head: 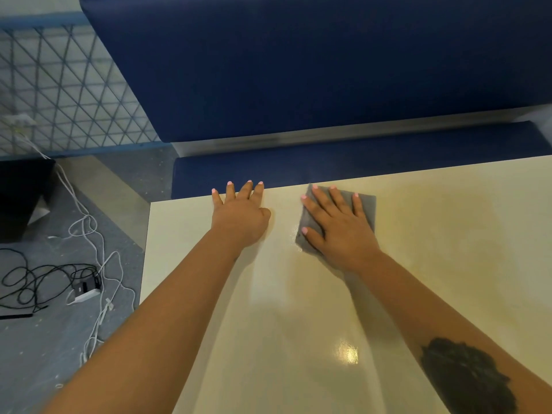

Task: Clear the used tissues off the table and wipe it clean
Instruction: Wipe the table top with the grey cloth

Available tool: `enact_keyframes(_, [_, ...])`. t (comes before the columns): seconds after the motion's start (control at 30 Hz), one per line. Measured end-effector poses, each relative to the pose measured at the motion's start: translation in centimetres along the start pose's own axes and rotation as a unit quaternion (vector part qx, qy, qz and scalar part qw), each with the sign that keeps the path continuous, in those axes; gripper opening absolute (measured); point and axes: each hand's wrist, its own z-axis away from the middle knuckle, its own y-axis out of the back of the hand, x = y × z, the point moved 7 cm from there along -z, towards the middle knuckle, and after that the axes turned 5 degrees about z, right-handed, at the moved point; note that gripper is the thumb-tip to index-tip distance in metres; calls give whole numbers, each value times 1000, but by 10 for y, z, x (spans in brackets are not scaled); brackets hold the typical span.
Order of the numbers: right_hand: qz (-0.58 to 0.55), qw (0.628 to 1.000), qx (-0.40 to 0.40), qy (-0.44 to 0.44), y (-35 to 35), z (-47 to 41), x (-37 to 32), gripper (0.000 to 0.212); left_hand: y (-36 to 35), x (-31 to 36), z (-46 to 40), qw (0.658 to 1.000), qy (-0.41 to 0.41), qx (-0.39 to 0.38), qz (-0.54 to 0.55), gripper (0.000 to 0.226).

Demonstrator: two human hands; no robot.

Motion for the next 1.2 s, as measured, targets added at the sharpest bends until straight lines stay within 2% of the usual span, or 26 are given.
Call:
enact_keyframes(0.17, [18, 998, 11, -53, 3, -32, -12, 63, -1, 0, 0, 1000, 1, 0, 8, 55])
enact_keyframes(0.37, [15, 1000, 12, 23, -4, 2, -16, 63, -2, 2, -1, 1000, 8, 1, 13, 55])
enact_keyframes(0.5, [9, 999, 16, -37, -1, 2, 15, 66, -2, 1, 0, 1000, 4, 6, 13, 55])
enact_keyframes(0.63, [14, 993, 12, -117, 4, -21, 4, 60, -2, 1, 0, 1000, 0, 7, 19, 56])
enact_keyframes(0.77, [5, 998, 11, -61, 0, 2, -21, 66, 0, 0, -1, 1000, -7, 6, 11, 56])
enact_keyframes(0.83, [-19, 998, 9, -54, -3, 23, -13, 69, 0, 0, -1, 1000, -7, 8, 11, 55])
enact_keyframes(0.97, [-18, 993, 21, -111, -5, 37, 18, 68, 1, 0, 0, 1000, -14, 12, 17, 55])
enact_keyframes(1.1, [-24, 985, 7, -170, 0, 7, 20, 60, -1, 1, 0, 1000, -7, 10, 27, 56])
enact_keyframes(1.2, [-14, 991, 1, -137, 4, -5, -1, 60, -2, 4, 0, 999, 11, 11, 38, 56])
